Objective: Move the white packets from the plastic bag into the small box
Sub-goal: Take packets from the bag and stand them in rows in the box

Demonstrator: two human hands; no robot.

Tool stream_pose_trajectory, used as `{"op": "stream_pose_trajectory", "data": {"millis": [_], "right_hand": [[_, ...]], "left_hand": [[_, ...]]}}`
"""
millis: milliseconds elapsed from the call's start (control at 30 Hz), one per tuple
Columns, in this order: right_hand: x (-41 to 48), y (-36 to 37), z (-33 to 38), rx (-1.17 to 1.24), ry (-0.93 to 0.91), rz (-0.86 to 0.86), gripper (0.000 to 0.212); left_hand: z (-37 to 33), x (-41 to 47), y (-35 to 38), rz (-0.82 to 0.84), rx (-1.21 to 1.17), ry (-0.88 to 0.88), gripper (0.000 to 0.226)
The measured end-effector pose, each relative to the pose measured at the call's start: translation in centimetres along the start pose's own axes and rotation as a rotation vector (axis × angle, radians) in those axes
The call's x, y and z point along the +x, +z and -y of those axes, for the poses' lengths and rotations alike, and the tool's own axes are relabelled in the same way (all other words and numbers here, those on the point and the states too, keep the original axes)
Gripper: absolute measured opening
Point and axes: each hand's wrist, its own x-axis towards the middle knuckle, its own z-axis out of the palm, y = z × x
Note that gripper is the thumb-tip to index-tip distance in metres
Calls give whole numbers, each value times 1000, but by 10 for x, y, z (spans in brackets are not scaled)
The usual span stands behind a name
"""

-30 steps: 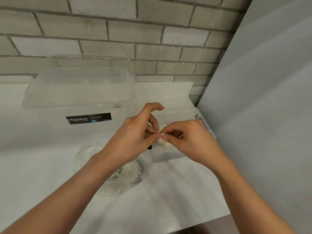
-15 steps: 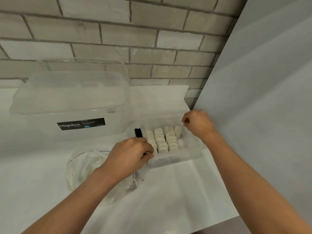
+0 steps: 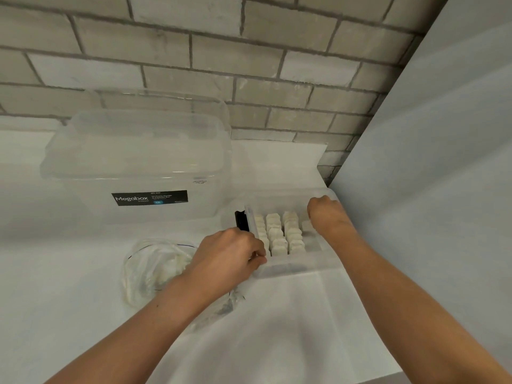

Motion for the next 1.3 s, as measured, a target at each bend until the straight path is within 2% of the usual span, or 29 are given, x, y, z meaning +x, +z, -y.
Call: {"op": "stream_pose_trajectory", "data": {"millis": [333, 767, 867, 933, 1033, 1133, 1233, 1300], "right_hand": [[-8, -10, 9, -175, 38, 18, 24], [-2, 0, -2, -54, 52, -54, 25], [-13, -14, -6, 152, 112, -150, 18], [-34, -27, -4, 426, 150, -246, 12], [-88, -50, 22, 850, 140, -369, 7], [-146, -67, 71, 1154, 32, -362, 7], [-180, -66, 125, 1276, -78, -300, 2], [-188, -56, 157, 1195, -152, -276, 4]], "left_hand": [[-2, -2, 1, -23, 5, -8, 20], [-2, -3, 2, -30, 12, -10, 19], [3, -8, 0, 12, -7, 35, 25], [13, -18, -2, -1, -29, 56, 30], [43, -40, -7, -165, -80, -1, 25], [82, -66, -9, -289, -54, -143, 20], [112, -91, -11, -288, -15, -266, 24], [127, -103, -9, -277, -35, -285, 24]]}}
